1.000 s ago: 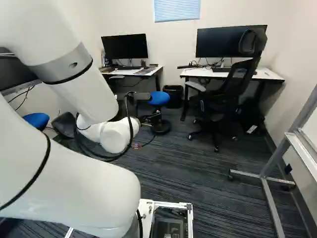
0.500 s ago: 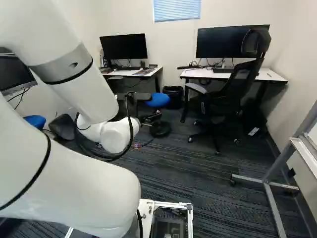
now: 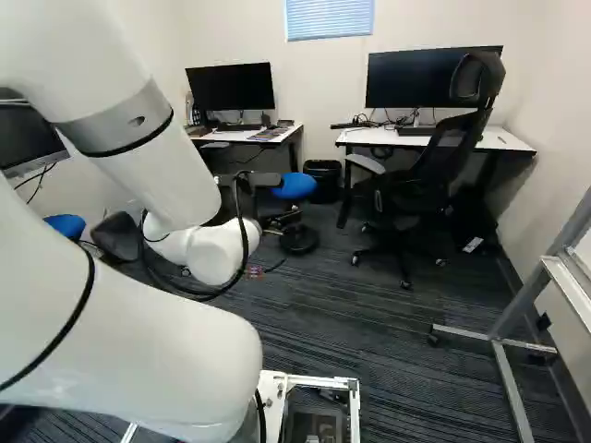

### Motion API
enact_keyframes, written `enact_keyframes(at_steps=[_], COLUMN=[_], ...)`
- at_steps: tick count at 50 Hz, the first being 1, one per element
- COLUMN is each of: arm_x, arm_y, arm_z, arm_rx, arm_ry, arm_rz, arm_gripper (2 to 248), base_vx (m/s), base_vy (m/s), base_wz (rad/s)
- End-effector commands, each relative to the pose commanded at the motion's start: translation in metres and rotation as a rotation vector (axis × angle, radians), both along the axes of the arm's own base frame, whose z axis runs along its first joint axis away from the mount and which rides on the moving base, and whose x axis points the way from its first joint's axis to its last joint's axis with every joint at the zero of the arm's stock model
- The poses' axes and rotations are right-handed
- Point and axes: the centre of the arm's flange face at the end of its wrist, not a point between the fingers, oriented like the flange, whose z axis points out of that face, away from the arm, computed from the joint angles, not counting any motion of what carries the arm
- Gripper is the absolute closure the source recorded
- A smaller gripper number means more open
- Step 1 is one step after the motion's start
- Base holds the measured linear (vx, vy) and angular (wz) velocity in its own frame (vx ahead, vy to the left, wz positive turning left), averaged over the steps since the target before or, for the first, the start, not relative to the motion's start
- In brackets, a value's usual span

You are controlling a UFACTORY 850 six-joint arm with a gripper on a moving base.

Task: Open the door and move inside

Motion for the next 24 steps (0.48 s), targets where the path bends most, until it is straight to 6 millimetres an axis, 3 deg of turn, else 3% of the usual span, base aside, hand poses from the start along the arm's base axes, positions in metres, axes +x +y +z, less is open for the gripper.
enact_keyframes(at_steps=[24], arm_x=[0.0], arm_y=[0.0], arm_z=[0.0], arm_rx=[0.0], arm_ry=[0.0], arm_rz=[0.0], arm_gripper=[3], base_vx=[0.0], base_vy=[0.0], base_wz=[0.0])
